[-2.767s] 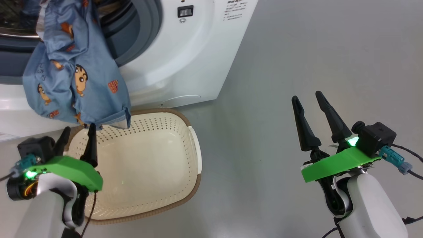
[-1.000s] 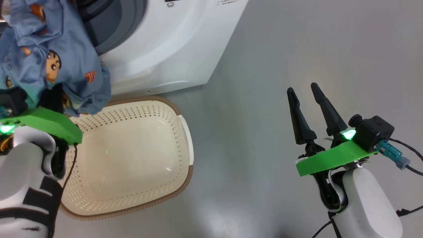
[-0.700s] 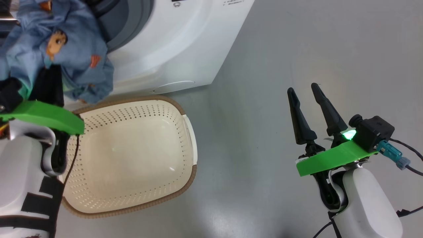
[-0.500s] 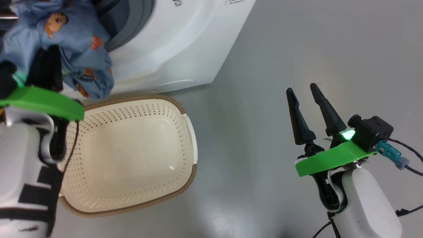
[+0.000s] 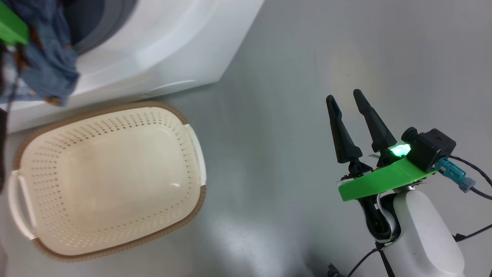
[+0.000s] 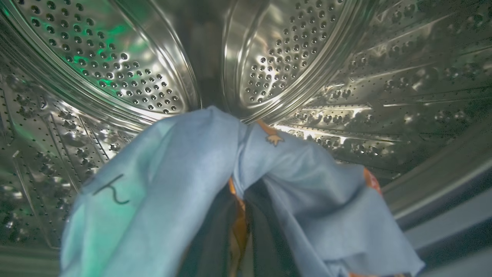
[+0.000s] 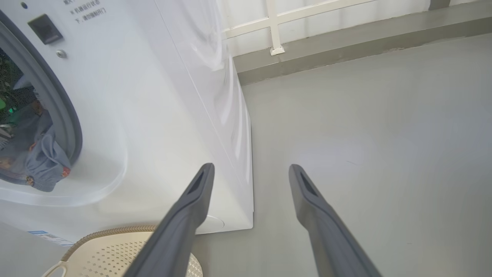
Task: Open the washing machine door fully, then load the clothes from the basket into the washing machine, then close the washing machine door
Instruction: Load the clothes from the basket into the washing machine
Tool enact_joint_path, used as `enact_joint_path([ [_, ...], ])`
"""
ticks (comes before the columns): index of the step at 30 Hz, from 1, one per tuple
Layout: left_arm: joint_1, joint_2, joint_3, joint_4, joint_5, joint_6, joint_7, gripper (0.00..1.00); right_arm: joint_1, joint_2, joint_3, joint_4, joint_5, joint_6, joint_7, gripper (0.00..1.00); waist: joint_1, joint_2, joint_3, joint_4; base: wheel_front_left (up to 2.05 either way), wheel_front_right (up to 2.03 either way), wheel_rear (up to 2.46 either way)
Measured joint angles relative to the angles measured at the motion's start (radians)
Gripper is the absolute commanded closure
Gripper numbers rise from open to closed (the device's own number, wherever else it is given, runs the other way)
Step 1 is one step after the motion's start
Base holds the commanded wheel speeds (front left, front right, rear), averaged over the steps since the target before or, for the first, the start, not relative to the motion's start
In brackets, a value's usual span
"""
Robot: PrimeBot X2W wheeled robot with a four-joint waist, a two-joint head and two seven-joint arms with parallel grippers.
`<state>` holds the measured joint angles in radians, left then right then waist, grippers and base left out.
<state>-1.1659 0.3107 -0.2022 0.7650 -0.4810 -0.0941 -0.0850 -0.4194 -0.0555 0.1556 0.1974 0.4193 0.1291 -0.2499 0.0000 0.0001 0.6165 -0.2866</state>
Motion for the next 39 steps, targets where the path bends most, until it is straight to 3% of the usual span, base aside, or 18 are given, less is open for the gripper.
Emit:
enact_joint_path([
  [9,-0.223,0.052,0.007,0.118,0.056,0.011,-0.142,1.00,-0.012,0.002,0.020,-0.014,0.021,0.000,0.000,0.00,0.0000,0.0000,0.062,-0.079,0.00,0.00,0.00],
  [16,-0.267,0.055,0.069,0.043,0.099,0.034,-0.172,1.00,-0.013,0.004,0.021,-0.020,0.025,0.000,0.000,0.00,0.0000,0.0000,0.097,-0.107,0.00,0.00,0.00],
  [17,-0.266,0.051,0.071,0.068,0.099,0.034,-0.172,0.78,-0.013,0.004,0.021,-0.019,0.025,0.000,0.000,0.00,0.0000,0.0000,0.097,-0.107,0.00,0.00,0.00],
  [18,-0.262,0.048,0.070,0.103,0.099,0.034,-0.172,0.42,-0.013,0.005,0.021,-0.018,0.025,0.000,0.000,0.00,0.0000,0.0000,0.096,-0.105,0.00,0.00,0.00],
  [19,-0.258,0.045,0.068,0.138,0.099,0.034,-0.171,0.42,-0.013,0.005,0.022,-0.018,0.025,0.000,0.000,0.00,0.0000,0.0000,0.095,-0.103,0.00,0.00,0.00],
  [20,-0.255,0.042,0.063,0.166,0.099,0.033,-0.171,0.00,-0.013,0.005,0.022,-0.017,0.025,0.000,0.000,0.00,0.0000,0.0000,0.092,-0.100,0.00,0.00,0.00],
  [29,-0.265,0.009,0.027,0.328,0.104,0.010,-0.133,0.00,-0.022,0.005,0.021,-0.006,0.022,0.000,0.000,0.00,0.0001,0.0000,0.068,-0.069,0.00,0.00,0.00],
  [39,-0.239,-0.014,-0.010,0.400,0.096,-0.018,-0.146,0.00,-0.021,0.005,0.012,0.004,0.013,0.000,0.000,0.00,0.0000,0.0000,0.010,-0.041,0.00,0.00,0.00],
])
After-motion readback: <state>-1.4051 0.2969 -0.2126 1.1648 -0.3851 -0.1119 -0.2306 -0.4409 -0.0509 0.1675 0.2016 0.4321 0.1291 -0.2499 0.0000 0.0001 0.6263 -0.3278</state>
